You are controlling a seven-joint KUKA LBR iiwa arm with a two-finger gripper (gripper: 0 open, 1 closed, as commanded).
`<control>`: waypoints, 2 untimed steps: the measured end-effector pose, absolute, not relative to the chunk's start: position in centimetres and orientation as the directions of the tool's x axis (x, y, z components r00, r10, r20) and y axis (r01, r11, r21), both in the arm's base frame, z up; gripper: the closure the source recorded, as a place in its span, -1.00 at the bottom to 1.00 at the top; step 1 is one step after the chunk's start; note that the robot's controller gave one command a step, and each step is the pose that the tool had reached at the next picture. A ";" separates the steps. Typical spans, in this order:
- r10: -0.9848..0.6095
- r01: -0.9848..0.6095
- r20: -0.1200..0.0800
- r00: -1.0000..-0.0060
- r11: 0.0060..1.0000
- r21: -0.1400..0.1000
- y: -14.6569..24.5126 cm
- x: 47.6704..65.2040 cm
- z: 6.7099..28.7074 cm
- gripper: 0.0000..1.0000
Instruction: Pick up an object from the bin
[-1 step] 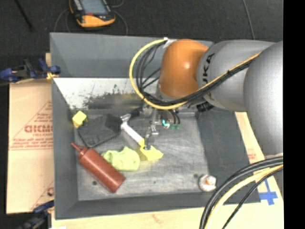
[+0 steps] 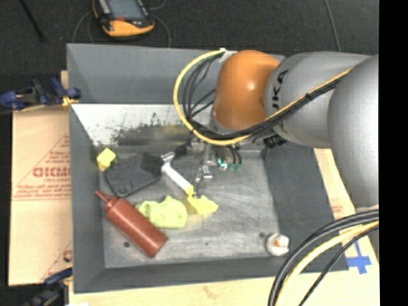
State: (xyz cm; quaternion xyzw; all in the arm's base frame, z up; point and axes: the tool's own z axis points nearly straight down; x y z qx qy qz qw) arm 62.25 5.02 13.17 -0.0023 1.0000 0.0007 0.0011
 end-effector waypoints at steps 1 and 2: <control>0.036 0.036 -0.006 -0.999 0.999 0.002 5.4 62.3 8.8 -1.00; 0.143 0.143 -0.003 -0.990 0.990 0.001 5.8 62.0 7.5 1.00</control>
Offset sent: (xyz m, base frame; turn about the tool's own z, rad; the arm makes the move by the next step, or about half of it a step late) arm -0.0049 0.0087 -0.0617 0.1500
